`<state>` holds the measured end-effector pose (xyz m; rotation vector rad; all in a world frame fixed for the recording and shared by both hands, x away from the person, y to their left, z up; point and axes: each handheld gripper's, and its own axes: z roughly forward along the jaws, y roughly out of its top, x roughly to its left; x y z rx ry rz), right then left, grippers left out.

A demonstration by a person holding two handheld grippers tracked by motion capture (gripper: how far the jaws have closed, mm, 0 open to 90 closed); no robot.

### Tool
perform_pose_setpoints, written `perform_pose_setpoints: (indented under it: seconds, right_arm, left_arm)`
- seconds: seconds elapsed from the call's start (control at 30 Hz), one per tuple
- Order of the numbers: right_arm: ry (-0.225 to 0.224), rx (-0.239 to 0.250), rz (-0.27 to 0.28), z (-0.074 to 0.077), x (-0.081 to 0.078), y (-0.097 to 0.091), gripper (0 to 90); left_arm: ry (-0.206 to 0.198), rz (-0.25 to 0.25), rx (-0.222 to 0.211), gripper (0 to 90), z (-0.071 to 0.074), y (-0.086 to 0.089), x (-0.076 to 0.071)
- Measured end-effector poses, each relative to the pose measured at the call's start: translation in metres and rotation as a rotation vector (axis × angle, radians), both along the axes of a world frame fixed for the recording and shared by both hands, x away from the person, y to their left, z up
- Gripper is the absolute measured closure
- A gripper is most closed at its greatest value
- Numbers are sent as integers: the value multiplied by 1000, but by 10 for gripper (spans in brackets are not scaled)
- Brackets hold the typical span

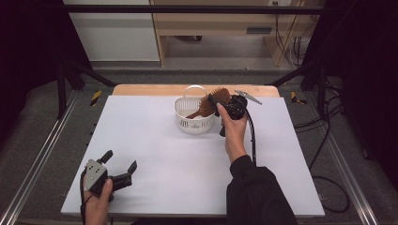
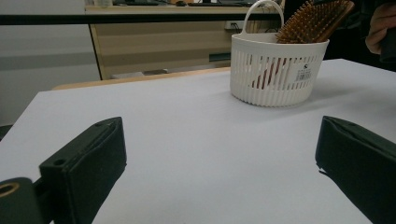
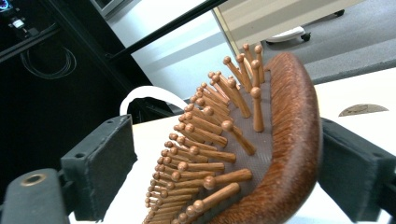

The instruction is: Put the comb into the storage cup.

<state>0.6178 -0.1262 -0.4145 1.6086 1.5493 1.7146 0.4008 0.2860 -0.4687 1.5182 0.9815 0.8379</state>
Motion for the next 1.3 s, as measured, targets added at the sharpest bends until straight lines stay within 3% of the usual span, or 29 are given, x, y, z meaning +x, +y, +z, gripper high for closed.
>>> perform_pose_setpoints:
  seconds: [0.6, 0.87, 1.3]
  right_arm:
    - [-31, -19, -10, 7, -5, -1, 80]
    - [-71, -52, -29, 13, -9, -3, 89]
    - [-90, -75, -32, 21, -19, -12, 88]
  left_arm:
    - [1, 3, -4, 20, 0, 1, 0]
    - [2, 2, -3, 20, 0, 0, 0]
    - [6, 18, -5, 20, -1, 2, 0]
